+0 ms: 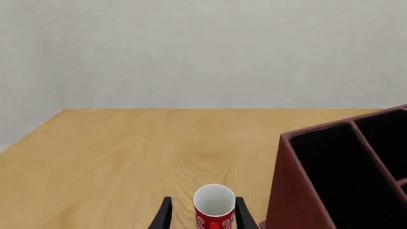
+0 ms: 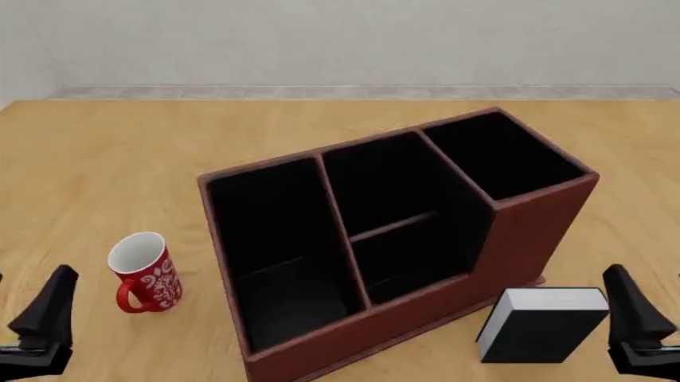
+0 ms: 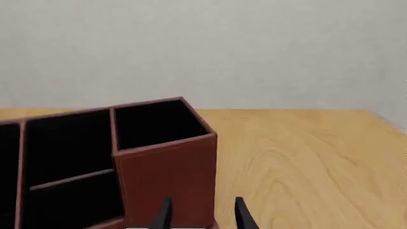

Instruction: Pick up the book and place it in the right compartment of the caddy.

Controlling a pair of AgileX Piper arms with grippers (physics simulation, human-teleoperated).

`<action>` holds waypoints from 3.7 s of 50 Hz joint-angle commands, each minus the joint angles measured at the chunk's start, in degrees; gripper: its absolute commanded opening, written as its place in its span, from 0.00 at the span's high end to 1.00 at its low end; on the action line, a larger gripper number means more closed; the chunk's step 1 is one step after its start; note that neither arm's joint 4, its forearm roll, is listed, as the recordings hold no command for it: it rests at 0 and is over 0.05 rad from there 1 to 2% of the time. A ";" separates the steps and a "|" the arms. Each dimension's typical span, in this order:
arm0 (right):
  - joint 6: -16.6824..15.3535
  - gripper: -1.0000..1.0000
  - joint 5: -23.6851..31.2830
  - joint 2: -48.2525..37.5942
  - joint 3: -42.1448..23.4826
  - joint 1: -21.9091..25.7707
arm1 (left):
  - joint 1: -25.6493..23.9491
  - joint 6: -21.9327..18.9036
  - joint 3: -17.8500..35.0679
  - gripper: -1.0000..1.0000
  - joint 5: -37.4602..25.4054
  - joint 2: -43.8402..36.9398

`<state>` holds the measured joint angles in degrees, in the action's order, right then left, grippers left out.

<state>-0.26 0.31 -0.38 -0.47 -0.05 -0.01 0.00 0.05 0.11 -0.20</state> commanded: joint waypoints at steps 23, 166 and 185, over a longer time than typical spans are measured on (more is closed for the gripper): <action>-23.55 0.00 24.33 -0.49 -17.90 5.89 | -0.02 -0.02 0.64 0.00 -0.51 -0.15; -50.89 0.00 54.45 -37.95 -39.52 15.62 | 0.89 0.13 0.44 0.00 -0.17 -0.48; -47.90 0.00 60.17 -43.18 -41.56 18.39 | 0.90 0.14 0.25 0.00 0.07 -0.57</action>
<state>-48.84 57.64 -41.51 -38.98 17.93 0.95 0.16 0.39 0.05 -0.72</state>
